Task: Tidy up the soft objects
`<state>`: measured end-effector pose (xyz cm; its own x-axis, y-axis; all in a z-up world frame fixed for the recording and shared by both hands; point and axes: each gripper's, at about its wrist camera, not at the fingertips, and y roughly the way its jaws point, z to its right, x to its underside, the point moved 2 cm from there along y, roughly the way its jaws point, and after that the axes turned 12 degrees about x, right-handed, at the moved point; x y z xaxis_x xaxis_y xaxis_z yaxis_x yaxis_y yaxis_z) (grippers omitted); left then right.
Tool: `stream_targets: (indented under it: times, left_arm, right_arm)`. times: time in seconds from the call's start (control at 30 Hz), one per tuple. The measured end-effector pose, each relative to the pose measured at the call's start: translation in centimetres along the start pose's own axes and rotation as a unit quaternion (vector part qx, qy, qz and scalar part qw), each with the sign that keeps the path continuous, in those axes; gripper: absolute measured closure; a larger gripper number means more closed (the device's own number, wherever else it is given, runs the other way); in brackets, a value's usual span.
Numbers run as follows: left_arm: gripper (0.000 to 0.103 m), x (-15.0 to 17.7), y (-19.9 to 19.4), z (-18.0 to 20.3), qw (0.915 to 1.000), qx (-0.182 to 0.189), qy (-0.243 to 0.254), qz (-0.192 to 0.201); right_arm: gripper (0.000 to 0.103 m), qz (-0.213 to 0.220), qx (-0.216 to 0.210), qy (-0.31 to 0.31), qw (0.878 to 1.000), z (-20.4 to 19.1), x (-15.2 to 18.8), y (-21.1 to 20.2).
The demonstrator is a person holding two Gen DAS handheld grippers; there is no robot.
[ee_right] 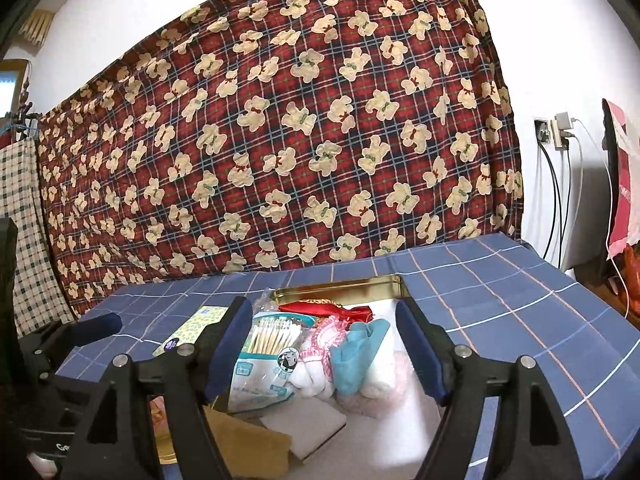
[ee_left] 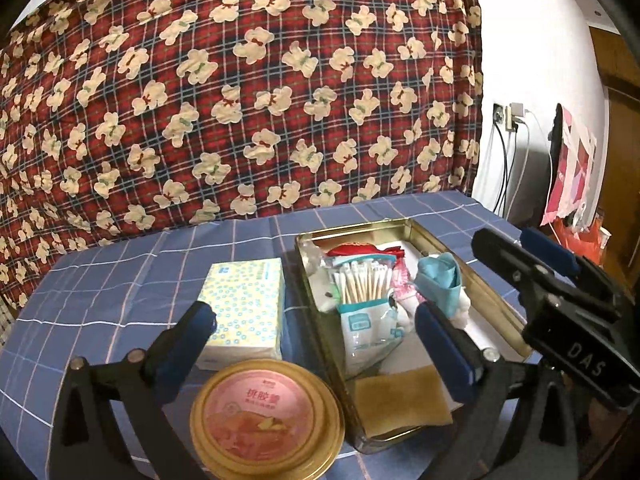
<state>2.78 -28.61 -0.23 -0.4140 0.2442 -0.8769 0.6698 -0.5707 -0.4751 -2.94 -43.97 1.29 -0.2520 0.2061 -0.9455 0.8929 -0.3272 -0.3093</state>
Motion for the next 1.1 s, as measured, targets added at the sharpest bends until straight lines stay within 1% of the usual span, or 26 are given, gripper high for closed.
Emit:
stream_targets:
  times: [0.33, 0.77, 1.0, 1.1]
  left_arm:
    - [0.001, 0.3, -0.2, -1.0, 0.9999, -0.007, -0.014, 0.003]
    - [0.001, 0.3, -0.1, -1.1, 0.9998, -0.009, -0.015, 0.004]
    - [0.001, 0.5, 0.2, -1.4, 0.9997, -0.005, -0.021, -0.007]
    - [0.001, 0.5, 0.2, -1.3, 0.9997, -0.008, -0.021, -0.005]
  right_arm:
    - [0.026, 0.001, 0.005, -0.003, 1.0, 0.0, 0.1, -0.2]
    - [0.026, 0.0, 0.004, -0.003, 1.0, -0.1, 0.1, -0.1]
    - [0.025, 0.005, 0.002, -0.005, 1.0, -0.2, 0.2, -0.4]
    - [0.025, 0.006, 0.002, -0.005, 1.0, -0.2, 0.1, -0.5]
